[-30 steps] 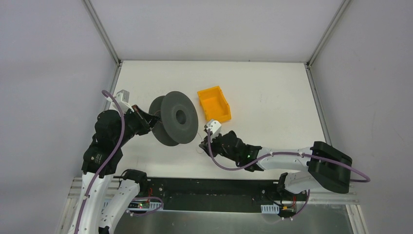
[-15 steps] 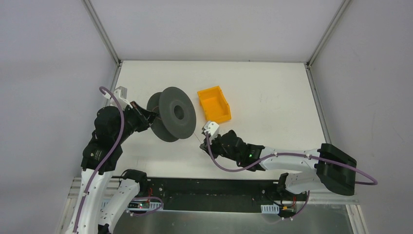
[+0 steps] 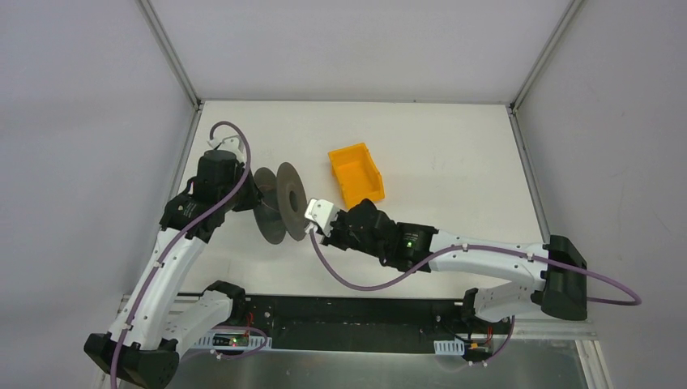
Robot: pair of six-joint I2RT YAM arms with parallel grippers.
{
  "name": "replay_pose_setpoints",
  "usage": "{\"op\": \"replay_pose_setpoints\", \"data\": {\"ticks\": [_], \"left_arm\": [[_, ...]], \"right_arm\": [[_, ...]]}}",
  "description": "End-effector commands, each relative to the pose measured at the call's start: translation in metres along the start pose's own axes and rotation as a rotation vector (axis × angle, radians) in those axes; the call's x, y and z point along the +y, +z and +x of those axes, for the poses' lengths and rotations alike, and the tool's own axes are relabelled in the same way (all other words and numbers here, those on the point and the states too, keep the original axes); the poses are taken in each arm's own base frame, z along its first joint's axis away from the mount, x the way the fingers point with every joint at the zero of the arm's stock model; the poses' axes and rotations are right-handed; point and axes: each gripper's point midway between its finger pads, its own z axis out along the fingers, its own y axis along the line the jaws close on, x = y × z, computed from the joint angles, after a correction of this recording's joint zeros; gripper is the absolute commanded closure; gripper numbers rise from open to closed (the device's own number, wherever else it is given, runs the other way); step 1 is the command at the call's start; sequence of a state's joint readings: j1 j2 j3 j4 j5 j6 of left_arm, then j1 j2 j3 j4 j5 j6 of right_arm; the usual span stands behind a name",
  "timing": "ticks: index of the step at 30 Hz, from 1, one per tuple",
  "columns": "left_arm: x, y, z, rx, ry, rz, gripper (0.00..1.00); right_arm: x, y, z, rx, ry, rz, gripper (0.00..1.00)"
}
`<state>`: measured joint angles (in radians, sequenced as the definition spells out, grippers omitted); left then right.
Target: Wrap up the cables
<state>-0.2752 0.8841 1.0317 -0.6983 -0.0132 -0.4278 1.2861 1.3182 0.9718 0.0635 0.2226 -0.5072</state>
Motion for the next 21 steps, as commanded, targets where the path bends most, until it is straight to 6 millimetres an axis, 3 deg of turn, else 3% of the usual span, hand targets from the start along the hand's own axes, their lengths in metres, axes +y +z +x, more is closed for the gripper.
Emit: {"op": "replay_pose_setpoints", "data": {"ticks": [1, 5, 11, 15, 21], "left_arm": [[0.0, -0.011, -0.023, -0.072, 0.062, -0.033, 1.0], [0.0, -0.004, -0.016, -0.021, 0.099, -0.058, 1.0], [-0.006, 0.005, 0.0, 0.07, 0.223, -0.054, 1.0], [-0.006, 0.013, 0.01, 0.129, 0.259, -0.053, 1.0], [-0.016, 0.018, 0.024, 0.19, 0.345, 0.013, 1.0]], "right_arm": [[0.016, 0.001, -0.018, -0.026, -0.171, -0.141, 1.0], [0.015, 0.008, -0.044, -0.105, -0.255, -0.118, 1.0], [-0.02, 0.018, -0.07, -0.121, -0.456, 0.049, 1.0], [-0.027, 0.022, -0.082, -0.128, -0.541, 0.071, 1.0], [-0.033, 0.035, -0.081, -0.097, -0.643, 0.09, 1.0]]}}
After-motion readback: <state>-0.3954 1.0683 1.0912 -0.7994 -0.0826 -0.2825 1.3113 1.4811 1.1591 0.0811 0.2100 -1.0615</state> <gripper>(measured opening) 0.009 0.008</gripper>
